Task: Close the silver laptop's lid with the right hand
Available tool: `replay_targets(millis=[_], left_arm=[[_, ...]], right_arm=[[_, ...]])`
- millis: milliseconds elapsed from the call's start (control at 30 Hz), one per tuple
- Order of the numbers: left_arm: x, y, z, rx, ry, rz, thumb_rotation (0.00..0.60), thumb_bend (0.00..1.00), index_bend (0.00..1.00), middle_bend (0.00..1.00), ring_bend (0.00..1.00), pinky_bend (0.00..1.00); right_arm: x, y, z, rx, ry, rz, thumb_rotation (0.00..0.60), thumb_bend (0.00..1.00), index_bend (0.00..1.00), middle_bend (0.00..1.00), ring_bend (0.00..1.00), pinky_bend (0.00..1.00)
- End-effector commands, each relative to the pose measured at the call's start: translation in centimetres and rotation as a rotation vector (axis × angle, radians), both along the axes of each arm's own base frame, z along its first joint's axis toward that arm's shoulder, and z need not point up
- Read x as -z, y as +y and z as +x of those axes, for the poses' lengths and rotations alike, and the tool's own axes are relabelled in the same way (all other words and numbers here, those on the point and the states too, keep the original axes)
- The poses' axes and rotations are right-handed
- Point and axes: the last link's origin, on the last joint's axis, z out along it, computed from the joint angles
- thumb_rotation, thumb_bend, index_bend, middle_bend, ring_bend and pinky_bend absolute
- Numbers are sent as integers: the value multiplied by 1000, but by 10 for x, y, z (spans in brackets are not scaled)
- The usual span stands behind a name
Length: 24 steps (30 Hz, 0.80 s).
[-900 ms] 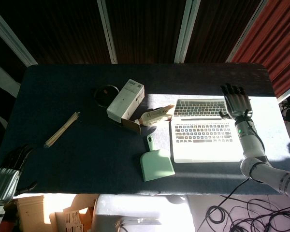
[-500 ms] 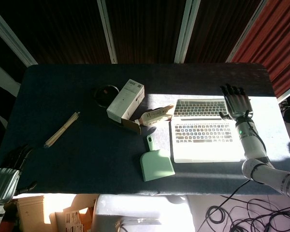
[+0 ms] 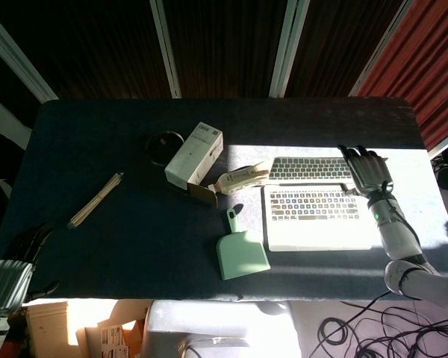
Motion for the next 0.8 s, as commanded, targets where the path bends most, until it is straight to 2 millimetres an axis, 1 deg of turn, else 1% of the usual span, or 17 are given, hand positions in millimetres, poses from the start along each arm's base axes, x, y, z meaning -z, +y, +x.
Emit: replay_targets(millis=[33,167,233,467,667,800], left_arm=[[0,0,0,1,0,0,600,26,0,0,0,107],[1,0,0,1,2,-4,600,26,0,0,0,107],[1,0,0,3,2,-5,600,26,0,0,0,107],[1,-1,1,7,2,-6,600,26,0,0,0,107],[1,-2,1,8,0,-6,600,26,0,0,0,107],[1,-2,1,9,2,-11,600,26,0,0,0,107]], right_arm=[[-1,8,-3,2,-16,16,600,297,118,195,105,306],[-2,18,-6,8,-42,45,600,298,122,197,137,393],[-3,22,-7,3,-41,52,600,298,122,197,146,418],[-1,40,-11,-22,-21,93,600,297,120,197,146,407],[6,63,-17,-40,0,150,600,297,89,198,146,400],[13,75,-25,-50,14,177,600,297,79,198,146,395]])
